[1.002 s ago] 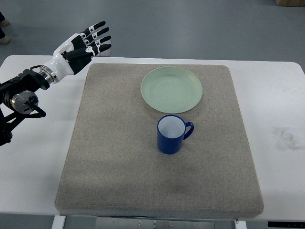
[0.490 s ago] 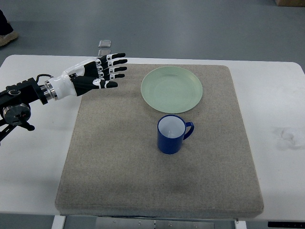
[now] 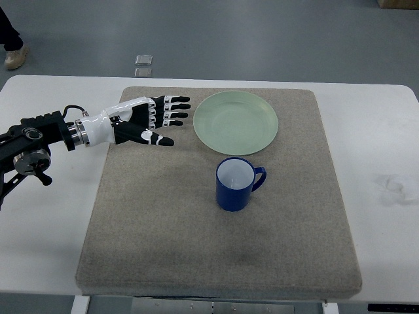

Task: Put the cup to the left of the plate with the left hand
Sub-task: 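Extend the left hand across the mat toward the blue mug, then wrap the left hand fingers around the blue mug body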

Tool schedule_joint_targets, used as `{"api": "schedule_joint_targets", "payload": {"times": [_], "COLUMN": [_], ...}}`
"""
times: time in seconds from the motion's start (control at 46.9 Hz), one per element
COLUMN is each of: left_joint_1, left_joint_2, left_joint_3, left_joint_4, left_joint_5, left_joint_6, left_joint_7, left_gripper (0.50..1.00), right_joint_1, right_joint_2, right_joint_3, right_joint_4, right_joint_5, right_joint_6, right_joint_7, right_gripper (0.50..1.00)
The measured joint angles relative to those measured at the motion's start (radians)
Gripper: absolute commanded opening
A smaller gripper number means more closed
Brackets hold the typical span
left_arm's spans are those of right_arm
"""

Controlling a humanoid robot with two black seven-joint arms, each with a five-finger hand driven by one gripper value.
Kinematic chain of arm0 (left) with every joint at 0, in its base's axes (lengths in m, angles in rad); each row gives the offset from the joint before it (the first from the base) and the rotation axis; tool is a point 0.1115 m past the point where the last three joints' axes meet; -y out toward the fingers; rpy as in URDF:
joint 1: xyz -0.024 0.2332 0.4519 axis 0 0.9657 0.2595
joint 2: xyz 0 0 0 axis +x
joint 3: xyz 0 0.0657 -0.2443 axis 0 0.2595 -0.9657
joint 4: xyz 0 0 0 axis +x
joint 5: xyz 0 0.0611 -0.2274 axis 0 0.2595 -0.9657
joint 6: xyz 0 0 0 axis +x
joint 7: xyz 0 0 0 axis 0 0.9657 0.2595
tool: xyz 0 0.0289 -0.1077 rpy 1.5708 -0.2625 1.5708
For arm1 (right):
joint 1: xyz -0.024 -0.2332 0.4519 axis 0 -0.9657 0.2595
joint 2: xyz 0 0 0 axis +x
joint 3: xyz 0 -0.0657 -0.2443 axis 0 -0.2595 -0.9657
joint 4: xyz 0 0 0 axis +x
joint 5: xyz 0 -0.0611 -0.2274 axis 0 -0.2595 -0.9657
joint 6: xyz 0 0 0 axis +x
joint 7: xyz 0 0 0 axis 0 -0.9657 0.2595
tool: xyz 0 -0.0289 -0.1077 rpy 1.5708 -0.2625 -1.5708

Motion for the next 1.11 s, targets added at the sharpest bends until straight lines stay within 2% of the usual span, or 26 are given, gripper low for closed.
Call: {"api": "schedule_joint_targets", "payload": {"times": [0.277,0.512,1.108], "left_joint_1": [0.004,0.004,0.036], "left_joint_2": [0.012,0.010,-0.057], "left_joint_3": [0.009,0.043,0.057], "left_joint_4": [-0.093,-0.125,-0.124], "left_joint_5": [0.080,0.090,0.109], "left_joint_6": [0.000,0.000,0.000], "left_joint_7": [0.000,0.000,0.000], "left_gripper": [0.992,0.992,0.992], "right_joint_1": [0.000,0.000,0.000], "right_joint_2": [0.000,0.000,0.000], "right_joint_3": [0.000,0.000,0.000], "right_joint_4": [0.000,0.000,0.000], "right_joint_5": [0.000,0.000,0.000], "right_joint_6": [0.000,0.000,0.000], "right_joint_7": [0.000,0.000,0.000], "right_gripper": [0.932,0.932,0.932]}}
